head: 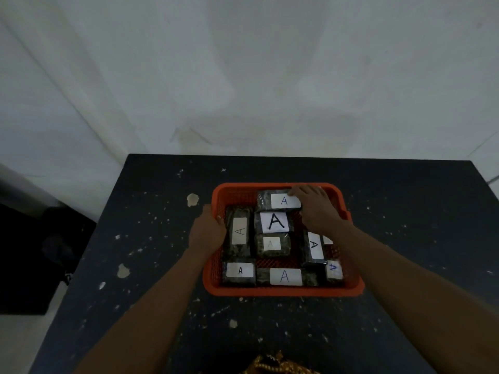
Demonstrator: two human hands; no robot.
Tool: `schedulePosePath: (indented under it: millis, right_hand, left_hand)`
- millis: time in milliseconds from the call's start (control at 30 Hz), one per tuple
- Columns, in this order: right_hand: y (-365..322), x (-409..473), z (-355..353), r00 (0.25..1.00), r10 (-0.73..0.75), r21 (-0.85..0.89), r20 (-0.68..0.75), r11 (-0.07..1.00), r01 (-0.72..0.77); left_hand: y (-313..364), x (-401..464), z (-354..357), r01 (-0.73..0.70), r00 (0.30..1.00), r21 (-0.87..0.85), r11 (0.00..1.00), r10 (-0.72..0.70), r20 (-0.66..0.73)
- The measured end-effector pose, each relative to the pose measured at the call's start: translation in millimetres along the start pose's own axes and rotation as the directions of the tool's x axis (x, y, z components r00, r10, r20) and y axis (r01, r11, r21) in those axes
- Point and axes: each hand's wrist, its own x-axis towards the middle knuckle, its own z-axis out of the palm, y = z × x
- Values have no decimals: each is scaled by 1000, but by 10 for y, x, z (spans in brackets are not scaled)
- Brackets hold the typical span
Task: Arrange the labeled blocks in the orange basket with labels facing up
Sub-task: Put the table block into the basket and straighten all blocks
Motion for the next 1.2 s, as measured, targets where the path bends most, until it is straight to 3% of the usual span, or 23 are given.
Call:
schedulePosePath:
  millis: [400, 567, 933, 1200]
  right_hand:
    - [127, -54, -30, 993, 31, 144, 117, 988, -47]
    - [202, -68, 10, 998, 42, 67, 39, 997, -44]
    - [230, 75, 54, 979, 26, 123, 200, 991, -52]
    - [166, 90, 59, 988, 47, 55, 144, 997, -55]
  left_hand:
    - [-12, 7, 3, 2, 1000, -9, 1000, -2, -4]
    - [6, 6, -1, -3, 1000, -30, 1000, 3, 2]
    - [7, 0, -1, 3, 1000, -15, 1000, -3, -9]
    - [12, -1, 3, 2, 1000, -26, 1000, -2, 5]
